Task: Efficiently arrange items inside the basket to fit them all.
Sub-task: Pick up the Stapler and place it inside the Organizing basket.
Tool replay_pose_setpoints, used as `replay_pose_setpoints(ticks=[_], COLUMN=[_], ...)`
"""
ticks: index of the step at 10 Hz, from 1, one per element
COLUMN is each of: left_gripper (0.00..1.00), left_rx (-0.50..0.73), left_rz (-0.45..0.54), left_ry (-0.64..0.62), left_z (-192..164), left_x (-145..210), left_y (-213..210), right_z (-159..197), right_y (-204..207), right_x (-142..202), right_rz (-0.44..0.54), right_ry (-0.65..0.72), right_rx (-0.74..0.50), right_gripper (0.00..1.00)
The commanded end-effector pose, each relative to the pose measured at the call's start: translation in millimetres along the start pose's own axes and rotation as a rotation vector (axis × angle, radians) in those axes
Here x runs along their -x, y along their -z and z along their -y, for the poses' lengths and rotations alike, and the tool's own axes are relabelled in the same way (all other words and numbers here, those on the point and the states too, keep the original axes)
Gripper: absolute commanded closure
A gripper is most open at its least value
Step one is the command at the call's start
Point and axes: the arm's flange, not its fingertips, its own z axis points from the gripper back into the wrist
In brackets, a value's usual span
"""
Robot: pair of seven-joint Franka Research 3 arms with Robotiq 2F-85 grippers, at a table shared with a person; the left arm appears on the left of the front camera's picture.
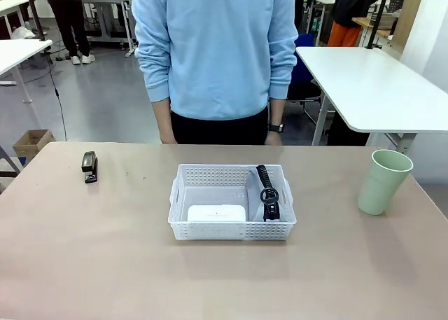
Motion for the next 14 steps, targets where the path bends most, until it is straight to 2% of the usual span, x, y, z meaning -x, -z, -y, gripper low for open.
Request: replay_pose_setpoints(ticks=[1,2,3,4,5,7,8,9,10,11,12,14], left_gripper=[0.0,0.0,0.0,0.0,0.0,0.0,0.0,0.0,0.0,0.0,0.0,0.0], left_rx=[-0.051,-0.132,-0.271,-0.35,-0.483,-0.809,-0.97,-1.077,-1.15,-0.993,-1.077,-1.077], left_rz=[-0.037,-0.091,-0.12,-0.201,-0.23,-0.105,-0.059,-0.06,-0.09,-0.065,-0.033,-0.033], left_ry=[-0.201,-0.256,-0.367,-0.462,-0.592,-0.735,-0.767,-0.763,-0.704,-0.582,-0.678,-0.678], left_z=[26.2,33.8,34.6,28.9,15.7,-5.4,-12.7,-19.2,-25.2,-19.6,-21.0,-21.0], left_x=[-26.5,-55.0,-84.1,-107.7,-125.2,-142.0,-145.8,-149.4,-156.3,-163.8,-158.9,-158.9], left_y=[10.3,20.3,30.1,39.5,42.6,45.8,49.9,58.3,69.3,74.3,50.3,50.3], right_z=[-0.2,-0.2,-0.2,-0.2,-0.2,-0.2,-0.2,-0.2,-0.2,-0.2,-0.2,-0.2], right_y=[-0.6,-0.6,-0.6,-0.6,-0.6,-0.6,-0.6,-0.6,-0.6,-0.6,-0.6,-0.6], right_x=[-2.0,-2.0,-2.0,-2.0,-2.0,-2.0,-2.0,-2.0,-2.0,-2.0,-2.0,-2.0], right_rz=[0.023,0.023,0.023,0.023,0.023,0.023,0.023,0.023,0.023,0.023,0.023,0.023], right_ry=[-0.026,-0.026,-0.026,-0.026,-0.026,-0.026,-0.026,-0.026,-0.026,-0.026,-0.026,-0.026], right_rx=[-0.013,-0.013,-0.013,-0.013,-0.013,-0.013,-0.013,-0.013,-0.013,-0.013,-0.013,-0.013], right_gripper=[0.0,0.0,0.0,0.0,0.0,0.0,0.0,0.0,0.0,0.0,0.0,0.0])
